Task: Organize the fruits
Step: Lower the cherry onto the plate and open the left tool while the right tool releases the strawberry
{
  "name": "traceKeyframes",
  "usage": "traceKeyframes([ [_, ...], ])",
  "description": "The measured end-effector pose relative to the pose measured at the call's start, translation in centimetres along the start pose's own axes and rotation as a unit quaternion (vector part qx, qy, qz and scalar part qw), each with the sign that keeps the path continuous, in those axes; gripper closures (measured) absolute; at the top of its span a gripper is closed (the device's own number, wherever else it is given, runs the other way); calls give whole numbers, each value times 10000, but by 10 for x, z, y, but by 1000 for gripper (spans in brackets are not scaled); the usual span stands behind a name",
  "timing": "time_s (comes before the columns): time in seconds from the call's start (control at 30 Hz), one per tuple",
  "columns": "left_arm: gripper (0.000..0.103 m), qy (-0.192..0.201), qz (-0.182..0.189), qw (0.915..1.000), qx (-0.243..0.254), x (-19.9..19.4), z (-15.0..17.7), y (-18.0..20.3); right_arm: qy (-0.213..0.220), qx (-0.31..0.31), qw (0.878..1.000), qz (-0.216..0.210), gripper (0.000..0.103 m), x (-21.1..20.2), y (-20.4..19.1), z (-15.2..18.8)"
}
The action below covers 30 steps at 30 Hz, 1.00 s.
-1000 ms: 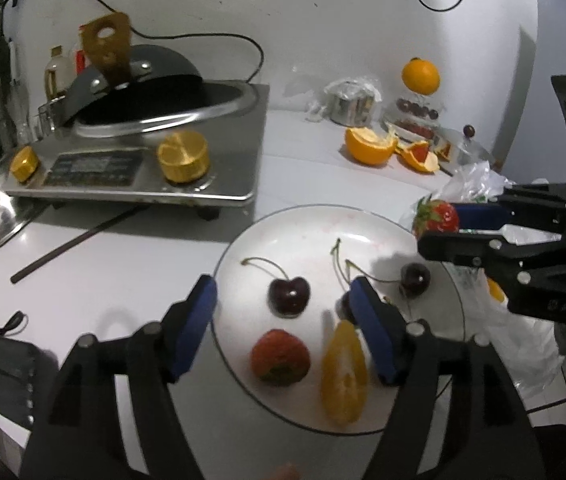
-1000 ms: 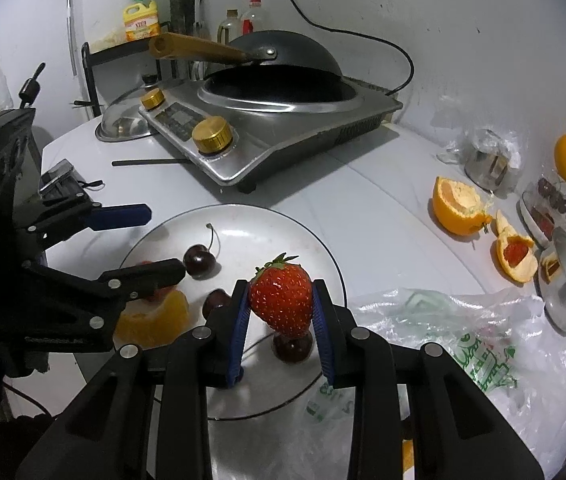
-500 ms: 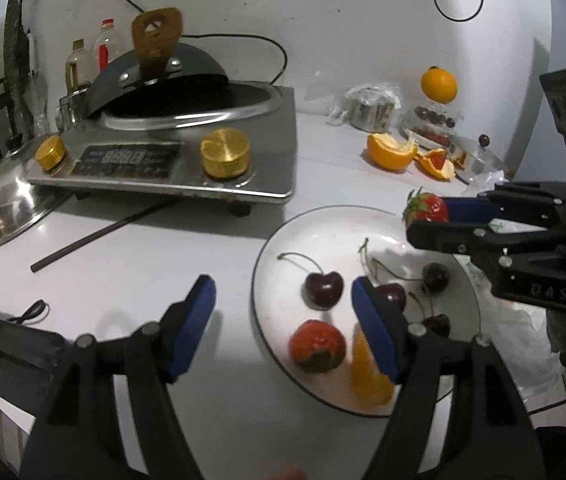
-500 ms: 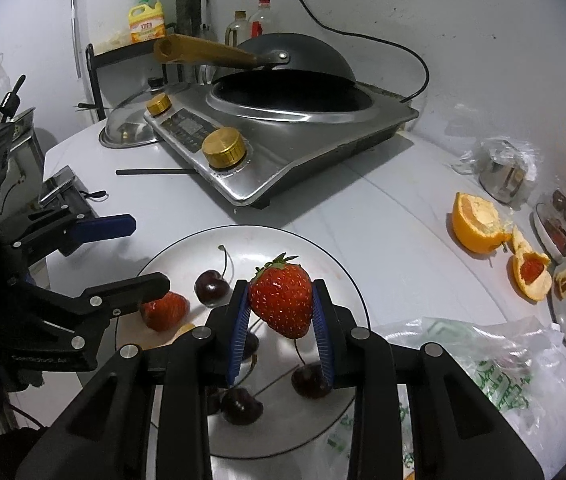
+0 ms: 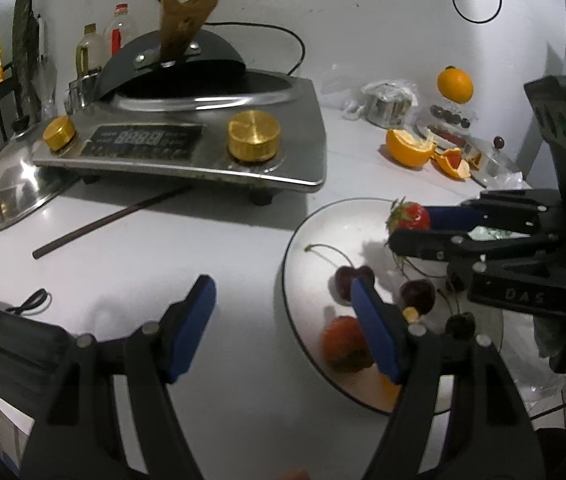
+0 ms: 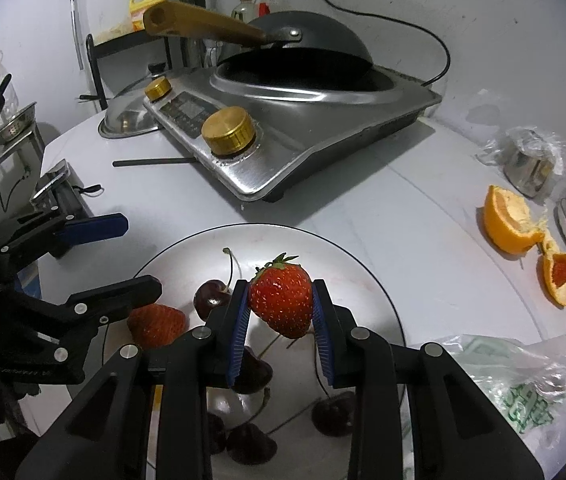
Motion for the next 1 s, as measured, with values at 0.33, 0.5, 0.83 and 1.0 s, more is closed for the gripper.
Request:
traceKeyframes([
  [0.33, 31, -61, -17, 10000, 6, 6, 2, -4, -229, 63, 9997, -30, 71, 20, -3, 4],
  [0.5, 31, -54, -16, 10000, -41, 5, 4, -5, -307, 37, 9995, 3, 71, 24, -5, 7],
  [0.83, 31, 4, -46, 10000, -32, -5, 4, -7, -348, 32, 9994, 25, 58, 19, -10, 10],
  [1.0, 31, 58, -78, 10000, 9, -15, 3, -4, -251, 4, 9997, 56, 57, 8, -14, 9],
])
Point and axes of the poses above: each gripper's, at about its wrist camera, not at the fingertips, and x roughly the way its jaws point, y to its right, z to its underside, the point moved 8 cm from there along x, roughly the way its jaws point, and after that the axes turned 2 degrees about -z, right-handed, at the moved point
